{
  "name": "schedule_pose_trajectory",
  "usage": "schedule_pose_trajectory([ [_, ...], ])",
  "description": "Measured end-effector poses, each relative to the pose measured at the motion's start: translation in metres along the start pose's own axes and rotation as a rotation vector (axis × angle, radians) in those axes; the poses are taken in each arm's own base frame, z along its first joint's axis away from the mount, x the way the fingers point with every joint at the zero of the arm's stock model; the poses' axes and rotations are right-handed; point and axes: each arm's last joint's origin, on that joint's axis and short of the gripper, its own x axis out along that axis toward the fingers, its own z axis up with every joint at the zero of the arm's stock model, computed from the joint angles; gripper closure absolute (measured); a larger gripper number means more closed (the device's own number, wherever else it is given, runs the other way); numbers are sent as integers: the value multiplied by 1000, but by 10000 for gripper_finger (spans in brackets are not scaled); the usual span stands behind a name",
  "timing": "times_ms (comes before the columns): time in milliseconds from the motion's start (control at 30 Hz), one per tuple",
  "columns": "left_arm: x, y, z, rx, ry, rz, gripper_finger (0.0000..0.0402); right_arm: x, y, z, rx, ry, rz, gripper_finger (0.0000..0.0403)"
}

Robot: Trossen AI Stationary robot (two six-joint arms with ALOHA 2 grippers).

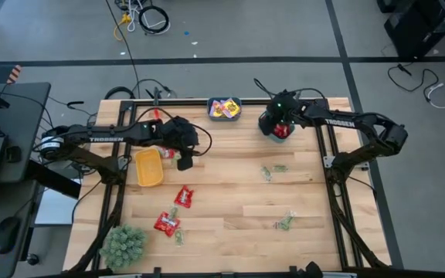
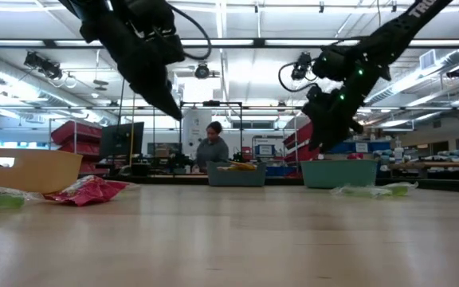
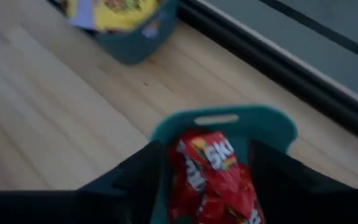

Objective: Sort candy
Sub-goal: Put the red candy into the green bin

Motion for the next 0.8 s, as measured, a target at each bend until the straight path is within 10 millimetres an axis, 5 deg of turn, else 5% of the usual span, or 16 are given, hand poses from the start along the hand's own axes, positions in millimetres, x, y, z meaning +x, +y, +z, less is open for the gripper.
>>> schedule_pose_trajectory([
  [100, 0, 0, -6, -27, 68, 23, 230, -9, 10, 12, -27, 6, 17, 163],
  [200, -1, -1, -14, -51, 146, 20, 231, -15, 22, 14, -91, 30, 41, 189],
  [433, -4, 4, -27, -137, 276, 32, 308, -22, 55, 2, -252, 67, 115, 382],
  [600, -5, 16, -39, -224, 352, 83, 390, -28, 79, -8, -321, 67, 173, 387],
  [800, 6, 39, -60, -402, 446, 148, 365, -34, 100, -12, -364, 14, 220, 398],
])
